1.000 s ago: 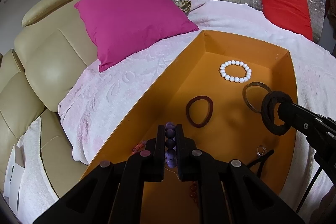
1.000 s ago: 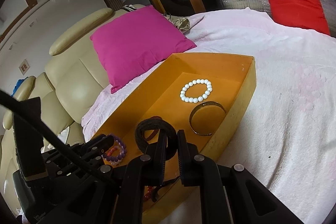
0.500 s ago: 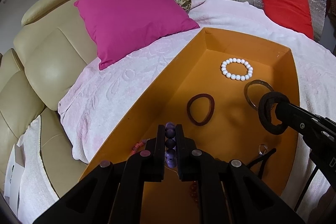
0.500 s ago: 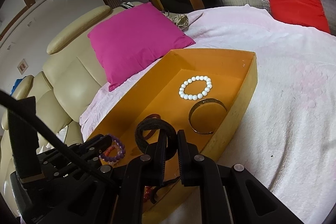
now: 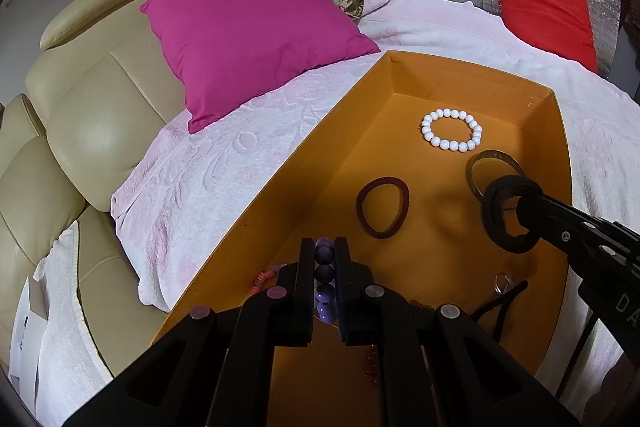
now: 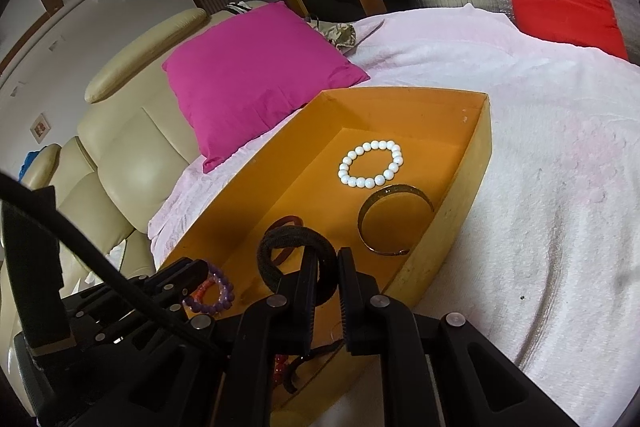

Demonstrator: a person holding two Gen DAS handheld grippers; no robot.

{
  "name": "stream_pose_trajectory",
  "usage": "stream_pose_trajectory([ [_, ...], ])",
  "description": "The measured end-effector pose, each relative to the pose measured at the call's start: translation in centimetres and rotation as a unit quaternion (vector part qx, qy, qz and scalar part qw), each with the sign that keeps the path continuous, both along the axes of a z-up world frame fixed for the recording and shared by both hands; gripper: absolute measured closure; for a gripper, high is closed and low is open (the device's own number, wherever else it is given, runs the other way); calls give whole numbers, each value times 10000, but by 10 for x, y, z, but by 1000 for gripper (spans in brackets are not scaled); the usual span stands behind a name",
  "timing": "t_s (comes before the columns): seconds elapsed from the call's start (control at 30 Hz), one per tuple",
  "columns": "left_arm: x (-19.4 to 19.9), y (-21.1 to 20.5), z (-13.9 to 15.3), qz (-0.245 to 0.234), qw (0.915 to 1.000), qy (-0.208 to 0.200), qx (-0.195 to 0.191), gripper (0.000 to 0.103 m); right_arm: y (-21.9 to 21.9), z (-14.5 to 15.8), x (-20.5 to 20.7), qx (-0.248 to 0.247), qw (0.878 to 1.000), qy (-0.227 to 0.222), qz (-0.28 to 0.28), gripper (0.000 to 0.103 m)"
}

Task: Organize jewelry
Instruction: 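Lower both held items into the orange box and open both grippers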

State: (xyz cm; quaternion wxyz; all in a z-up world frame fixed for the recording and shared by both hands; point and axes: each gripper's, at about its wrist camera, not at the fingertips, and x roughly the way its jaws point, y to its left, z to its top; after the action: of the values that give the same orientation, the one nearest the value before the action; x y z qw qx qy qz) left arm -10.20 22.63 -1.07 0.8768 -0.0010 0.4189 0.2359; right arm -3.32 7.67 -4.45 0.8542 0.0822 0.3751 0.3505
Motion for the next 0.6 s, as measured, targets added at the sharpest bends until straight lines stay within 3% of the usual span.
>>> stream_pose_trajectory([
  [0.37,1,0,0,-26,10000,28,29,93,1,-2,2,18,10000,36,-62,89],
  [0.6,1,-1,1,-15,10000,24,69,67,-2,-1,3,145,9998,126,-73,88],
])
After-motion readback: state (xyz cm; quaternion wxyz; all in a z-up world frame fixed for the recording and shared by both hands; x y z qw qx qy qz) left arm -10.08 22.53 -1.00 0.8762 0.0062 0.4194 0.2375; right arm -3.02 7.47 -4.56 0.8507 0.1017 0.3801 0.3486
